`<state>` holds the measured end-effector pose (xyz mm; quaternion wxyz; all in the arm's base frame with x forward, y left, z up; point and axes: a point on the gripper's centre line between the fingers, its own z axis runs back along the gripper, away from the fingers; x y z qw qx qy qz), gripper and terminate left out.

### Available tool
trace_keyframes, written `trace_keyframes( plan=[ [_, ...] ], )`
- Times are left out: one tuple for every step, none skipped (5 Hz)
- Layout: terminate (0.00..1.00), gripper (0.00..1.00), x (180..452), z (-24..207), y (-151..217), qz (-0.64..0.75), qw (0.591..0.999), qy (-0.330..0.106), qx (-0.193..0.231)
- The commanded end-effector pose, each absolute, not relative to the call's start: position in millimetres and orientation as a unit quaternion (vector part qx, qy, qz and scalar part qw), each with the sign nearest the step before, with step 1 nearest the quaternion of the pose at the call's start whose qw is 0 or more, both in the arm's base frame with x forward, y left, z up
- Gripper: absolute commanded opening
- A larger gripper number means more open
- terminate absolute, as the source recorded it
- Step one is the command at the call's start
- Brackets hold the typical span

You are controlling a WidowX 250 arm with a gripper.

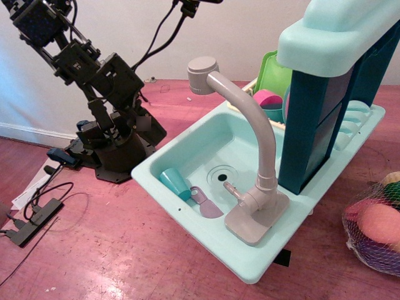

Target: Turn lever vertical to front

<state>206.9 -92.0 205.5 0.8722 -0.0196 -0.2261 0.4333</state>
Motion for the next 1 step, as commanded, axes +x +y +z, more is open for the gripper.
trace_keyframes(
  plan=[
    [1.00, 1.00, 209.0, 214.5, -93.2, 0.424, 0.874, -0.235, -0.031]
  ],
)
